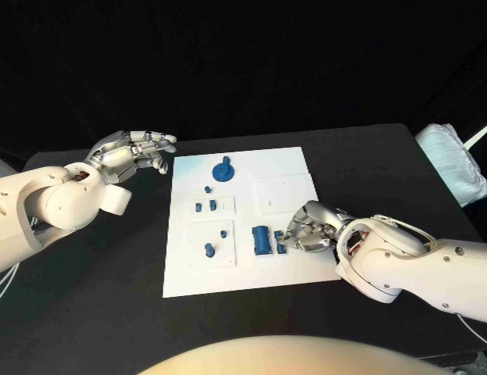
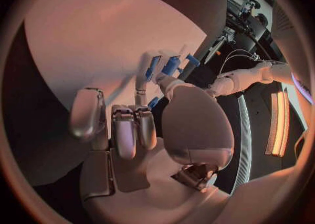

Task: Assemble the parts on the task board

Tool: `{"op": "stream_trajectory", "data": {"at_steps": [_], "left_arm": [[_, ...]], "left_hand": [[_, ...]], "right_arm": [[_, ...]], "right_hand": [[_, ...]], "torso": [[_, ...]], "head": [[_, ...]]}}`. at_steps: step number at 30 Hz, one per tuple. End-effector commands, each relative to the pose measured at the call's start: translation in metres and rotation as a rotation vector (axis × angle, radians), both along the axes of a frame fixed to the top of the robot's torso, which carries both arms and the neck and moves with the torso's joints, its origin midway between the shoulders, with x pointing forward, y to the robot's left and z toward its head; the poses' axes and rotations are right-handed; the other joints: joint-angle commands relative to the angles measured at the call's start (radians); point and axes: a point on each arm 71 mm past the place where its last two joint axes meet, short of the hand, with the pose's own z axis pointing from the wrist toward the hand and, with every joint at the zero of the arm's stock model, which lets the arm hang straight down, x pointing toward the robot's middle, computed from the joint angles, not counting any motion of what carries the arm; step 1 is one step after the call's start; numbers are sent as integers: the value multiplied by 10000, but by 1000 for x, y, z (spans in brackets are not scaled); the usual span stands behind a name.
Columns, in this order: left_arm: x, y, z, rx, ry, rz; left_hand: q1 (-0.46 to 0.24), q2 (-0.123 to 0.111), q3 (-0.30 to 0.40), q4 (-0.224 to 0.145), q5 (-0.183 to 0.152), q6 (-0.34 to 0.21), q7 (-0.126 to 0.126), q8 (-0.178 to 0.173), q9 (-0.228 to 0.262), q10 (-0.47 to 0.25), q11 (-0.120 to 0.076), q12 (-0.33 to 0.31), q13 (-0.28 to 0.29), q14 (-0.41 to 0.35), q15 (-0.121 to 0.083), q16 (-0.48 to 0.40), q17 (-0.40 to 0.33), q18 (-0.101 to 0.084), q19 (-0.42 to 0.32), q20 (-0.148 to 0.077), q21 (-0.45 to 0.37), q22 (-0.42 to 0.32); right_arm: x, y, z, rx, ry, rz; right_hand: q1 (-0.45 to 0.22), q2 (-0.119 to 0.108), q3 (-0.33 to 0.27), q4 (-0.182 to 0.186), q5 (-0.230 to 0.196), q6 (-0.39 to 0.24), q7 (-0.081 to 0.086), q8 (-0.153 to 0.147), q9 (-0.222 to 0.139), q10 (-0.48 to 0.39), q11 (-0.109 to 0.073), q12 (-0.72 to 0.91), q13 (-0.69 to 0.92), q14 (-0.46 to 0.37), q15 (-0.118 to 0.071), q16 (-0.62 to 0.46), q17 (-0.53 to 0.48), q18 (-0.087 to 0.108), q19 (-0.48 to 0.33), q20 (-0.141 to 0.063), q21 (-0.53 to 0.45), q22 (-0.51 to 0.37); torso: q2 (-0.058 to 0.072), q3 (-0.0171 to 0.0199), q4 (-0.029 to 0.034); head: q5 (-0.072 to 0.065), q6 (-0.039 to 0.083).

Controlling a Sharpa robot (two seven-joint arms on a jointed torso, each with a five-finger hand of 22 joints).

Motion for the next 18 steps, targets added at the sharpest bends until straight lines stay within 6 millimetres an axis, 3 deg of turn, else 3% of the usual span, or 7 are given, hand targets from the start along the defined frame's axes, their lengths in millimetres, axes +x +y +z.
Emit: {"op": "stream_trajectory", "data": {"at_steps": [1,7,8,9,11,16,18], "left_arm": [[0,-2,1,-144,-20,-171],[0,-3,1,-155,-52,-159],[0,-3,1,-156,-60,-154],[1,-3,1,-157,-65,-150],[1,-3,1,-159,-85,-126],[4,-4,0,-216,-158,-21],[5,-6,-1,-274,-200,41]], "left_hand": [[-16,69,6,67,43,-56,1,45,-17,-70,-33,34,-16,-45,41,58,2,67,50,24,-57,-9],[-16,69,6,67,43,-56,1,45,-17,-70,-33,34,-16,-45,41,58,2,67,50,24,-57,-9],[-16,69,7,71,43,-59,2,47,-18,-73,-32,37,-18,-47,42,57,2,67,50,25,-61,-10],[-16,69,7,71,43,-59,2,47,-18,-73,-32,37,-18,-47,42,57,2,67,50,25,-61,-10],[-16,69,7,71,43,-59,2,47,-18,-73,-32,37,-18,-47,42,57,2,67,50,25,-61,-10],[-15,68,8,73,43,-62,1,49,-18,-76,-31,39,-19,-50,43,56,1,67,50,25,-64,-12],[-15,67,8,74,42,-62,1,50,-18,-76,-31,40,-19,-52,43,55,1,67,49,25,-65,-13]], "right_arm": [[-1,0,0,-113,-71,314],[0,-7,3,216,-330,147],[0,-10,4,379,-323,70],[1,-11,5,492,-306,10],[3,-17,9,949,-182,-233],[17,-29,23,2428,22,-682],[25,-33,30,3176,-80,-776]], "right_hand": [[412,-69,33,-261,-340,-75,11,30,6,1009,-68,13,2580,1058,-54,37,2629,-196,516,-94,2,1771],[318,-135,-119,-165,-182,-159,75,-30,-30,965,-22,-130,2517,1058,-24,37,2629,-178,490,-81,-153,1741],[169,-159,-261,-20,111,-233,117,-80,-55,949,13,-179,2495,1058,4,37,2629,-168,472,-60,-259,1720],[-36,-247,-536,193,666,-324,176,-135,-79,890,68,-356,2418,1058,54,37,2629,-121,410,-31,-625,1649],[-103,-314,-855,367,1125,-452,247,-198,-98,791,131,-639,2296,1048,105,13,2589,-47,307,17,-1181,1538],[-140,-169,-1306,611,1385,-805,377,-387,-156,674,241,-935,2171,995,190,-117,2372,54,167,95,-1953,1383],[79,28,-1318,571,1497,-1019,471,-515,-194,613,323,-1072,2114,970,260,-181,2271,122,65,153,-2500,1271]], "torso": [[-5,-2,-7],[-28,4,-13],[-33,3,-13],[-42,-1,-9],[-57,-13,-6],[-137,-59,-1],[-193,-86,3]], "head": [[-1,-2],[17,32],[24,38],[22,41],[9,62],[-8,158],[-12,199]]}}
